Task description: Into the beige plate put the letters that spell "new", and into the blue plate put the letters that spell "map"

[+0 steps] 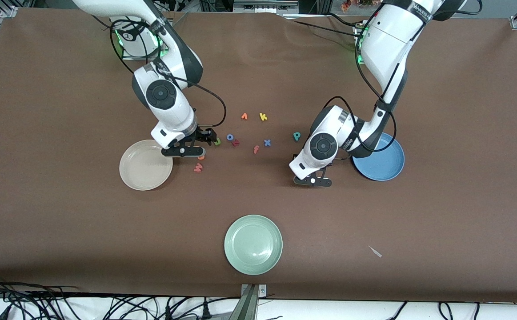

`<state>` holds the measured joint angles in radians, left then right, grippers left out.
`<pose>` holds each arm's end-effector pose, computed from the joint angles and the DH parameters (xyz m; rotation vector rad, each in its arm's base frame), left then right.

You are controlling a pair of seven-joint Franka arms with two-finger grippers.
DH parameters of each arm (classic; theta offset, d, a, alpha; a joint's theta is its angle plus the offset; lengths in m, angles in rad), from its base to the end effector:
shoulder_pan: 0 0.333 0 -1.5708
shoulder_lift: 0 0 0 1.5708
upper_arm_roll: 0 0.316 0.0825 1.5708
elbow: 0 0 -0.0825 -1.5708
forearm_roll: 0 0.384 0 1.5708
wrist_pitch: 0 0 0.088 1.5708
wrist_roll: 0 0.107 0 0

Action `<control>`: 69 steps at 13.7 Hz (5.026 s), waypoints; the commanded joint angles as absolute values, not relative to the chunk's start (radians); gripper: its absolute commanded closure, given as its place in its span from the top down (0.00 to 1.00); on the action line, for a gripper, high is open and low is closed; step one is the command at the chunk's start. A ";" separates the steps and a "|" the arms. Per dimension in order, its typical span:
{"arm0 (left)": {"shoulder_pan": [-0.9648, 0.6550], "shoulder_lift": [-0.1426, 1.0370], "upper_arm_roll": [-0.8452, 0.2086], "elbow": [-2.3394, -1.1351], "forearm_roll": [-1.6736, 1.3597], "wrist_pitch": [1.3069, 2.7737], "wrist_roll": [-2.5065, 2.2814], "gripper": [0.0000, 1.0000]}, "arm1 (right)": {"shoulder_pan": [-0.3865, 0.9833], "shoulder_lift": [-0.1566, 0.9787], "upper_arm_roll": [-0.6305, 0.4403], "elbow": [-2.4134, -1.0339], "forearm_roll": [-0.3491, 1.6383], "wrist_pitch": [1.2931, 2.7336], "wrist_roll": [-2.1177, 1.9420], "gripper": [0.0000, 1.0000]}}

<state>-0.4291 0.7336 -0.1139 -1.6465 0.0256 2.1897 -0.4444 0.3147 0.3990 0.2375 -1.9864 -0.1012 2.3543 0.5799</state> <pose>0.5729 -0.3364 0.1723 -3.0883 0.1444 0.2969 0.5206 0.3135 0.2660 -3.1329 -0.0428 0.0405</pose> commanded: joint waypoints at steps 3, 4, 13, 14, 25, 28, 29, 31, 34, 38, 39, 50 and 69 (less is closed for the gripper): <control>-0.423 0.658 -0.097 -1.658 0.069 2.061 -0.415 0.14 | 0.305 0.502 0.244 -1.985 -0.167 2.482 0.597 0.99; -0.407 0.623 -0.092 -1.657 0.068 1.998 -0.363 0.14 | 0.304 0.502 0.244 -1.986 -0.167 2.480 0.597 0.99; -0.126 0.515 -0.097 -1.761 0.163 1.808 0.090 0.19 | 0.304 0.551 0.216 -1.991 -0.202 2.532 0.597 0.90; -0.111 0.512 -0.100 -1.805 0.164 1.857 0.091 0.19 | 0.305 0.561 0.216 -1.991 -0.202 2.546 0.597 0.88; -0.103 0.460 -0.158 -1.905 0.163 2.036 0.074 1.00 | 0.307 0.560 0.216 -2.019 -0.206 2.563 0.595 0.16; -0.110 0.477 -0.231 -1.835 0.149 2.039 0.001 1.00 | 0.307 0.539 0.216 -2.017 -0.207 2.556 0.574 0.00; -0.115 0.494 -0.254 -1.826 0.147 2.046 -0.087 1.00 | 0.305 0.516 0.216 -2.011 -0.207 2.525 0.560 0.00; -0.133 0.534 -0.281 -1.798 0.149 2.066 -0.246 1.00 | 0.304 0.436 0.180 -1.971 -0.184 2.381 0.476 0.00; -0.182 0.557 -0.281 -1.815 0.152 2.082 -0.450 1.00 | 0.299 0.373 0.129 -1.963 -0.176 2.283 0.327 0.01; -0.195 0.583 -0.281 -1.838 0.152 2.106 -0.586 1.00 | 0.296 0.351 0.019 -1.994 -0.176 2.287 0.128 0.09; -0.192 0.583 -0.281 -1.870 0.150 2.159 -0.597 0.98 | 0.288 0.351 0.009 -1.999 -0.176 2.287 0.112 0.15; -0.181 0.571 -0.313 -1.925 0.140 2.246 -0.832 0.94 | 0.305 0.418 0.096 -1.930 -0.107 2.321 0.311 0.69; -0.124 0.509 -0.318 -2.075 -0.014 2.459 -1.023 0.86 | 0.365 0.635 0.135 -1.864 -0.163 2.546 0.503 0.62</control>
<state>-0.1477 0.5782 -0.3112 -1.9870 0.0370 2.3917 -1.0207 0.3653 0.6167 0.1380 -1.8794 -0.1396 2.5306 0.4987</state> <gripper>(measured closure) 0.132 0.370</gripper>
